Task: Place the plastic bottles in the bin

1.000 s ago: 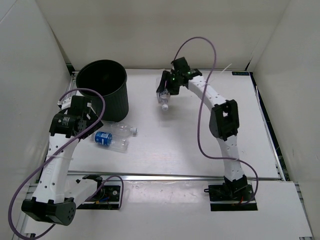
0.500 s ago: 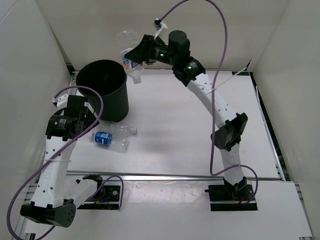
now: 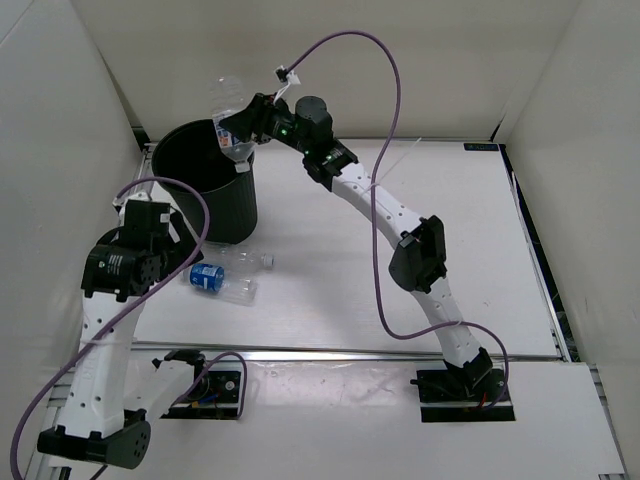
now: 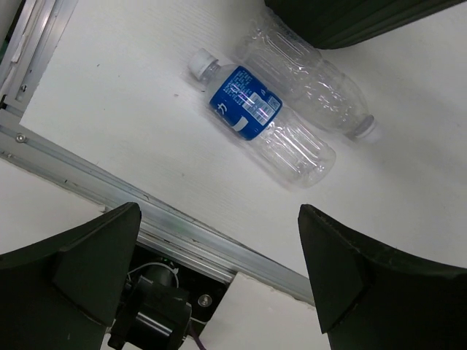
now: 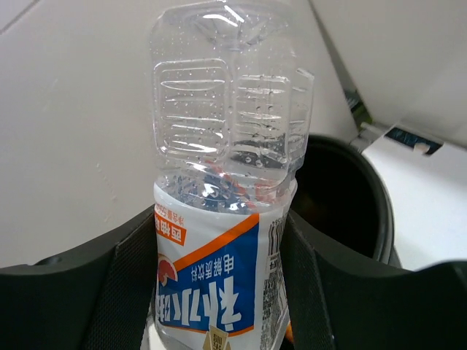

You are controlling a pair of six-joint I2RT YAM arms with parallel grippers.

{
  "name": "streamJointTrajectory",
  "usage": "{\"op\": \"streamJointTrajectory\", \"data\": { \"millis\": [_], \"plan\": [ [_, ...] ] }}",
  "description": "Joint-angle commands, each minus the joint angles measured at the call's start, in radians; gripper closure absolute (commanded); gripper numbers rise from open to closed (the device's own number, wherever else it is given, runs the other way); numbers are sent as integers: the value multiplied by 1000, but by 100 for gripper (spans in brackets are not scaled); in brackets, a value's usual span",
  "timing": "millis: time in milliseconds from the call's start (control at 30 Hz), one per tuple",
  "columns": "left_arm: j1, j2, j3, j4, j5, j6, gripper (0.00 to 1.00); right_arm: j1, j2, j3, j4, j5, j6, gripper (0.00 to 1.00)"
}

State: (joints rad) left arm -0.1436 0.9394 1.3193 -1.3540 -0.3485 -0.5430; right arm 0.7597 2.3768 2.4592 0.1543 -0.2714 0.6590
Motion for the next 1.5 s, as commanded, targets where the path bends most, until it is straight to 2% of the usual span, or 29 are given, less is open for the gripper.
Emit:
{"op": "streamJointTrajectory", "data": {
  "millis": [0, 300, 533, 667, 700, 767, 800, 933, 1033, 1200, 1233, 1267, 1300, 1400, 1467],
  "plan": [
    [4, -40, 20, -4, 54, 52, 0, 6, -7, 61, 203, 89, -25, 71],
    [4, -68, 11, 6, 65, 112, 0, 15, 13, 70, 271, 161, 24, 71],
    [-27, -77, 1, 15, 43, 121, 0, 35, 77, 70, 232, 143, -48, 66],
    [-27, -86, 1, 15, 43, 121, 0, 44, 90, 81, 220, 118, -91, 52],
    [-27, -86, 1, 15, 34, 121, 0, 44, 90, 81, 203, 109, -91, 36],
    [-27, -77, 1, 15, 20, 121, 0, 44, 64, 81, 157, 89, -104, 19],
    [-27, -77, 1, 15, 4, 121, 0, 44, 49, 81, 139, 89, -104, 0],
    [-27, -59, 12, 27, -41, 92, 0, 44, -110, 21, 12, 121, -154, 0],
    [-27, -48, 23, 61, -93, 19, 0, 44, -250, -51, -74, 196, -144, 0],
    [-27, -66, 11, 71, -167, -323, 0, 35, -433, -63, -294, 302, -176, 0],
    [-27, -82, -15, 116, -144, -333, 0, 35, -458, -63, -332, 302, -185, 0],
    [-27, -99, -94, 241, -117, -333, 0, 26, -484, -63, -407, 302, -185, 0],
    [-27, -112, -132, 281, -95, -394, 0, 17, -532, -78, -442, 284, -206, 0],
    [-18, -103, -245, 236, -95, -747, 0, 4, -644, -173, -547, 284, -217, 0],
    [-17, -103, -337, 246, -49, -828, 0, -9, -701, -242, -584, 284, -199, 0]
  ]
}}
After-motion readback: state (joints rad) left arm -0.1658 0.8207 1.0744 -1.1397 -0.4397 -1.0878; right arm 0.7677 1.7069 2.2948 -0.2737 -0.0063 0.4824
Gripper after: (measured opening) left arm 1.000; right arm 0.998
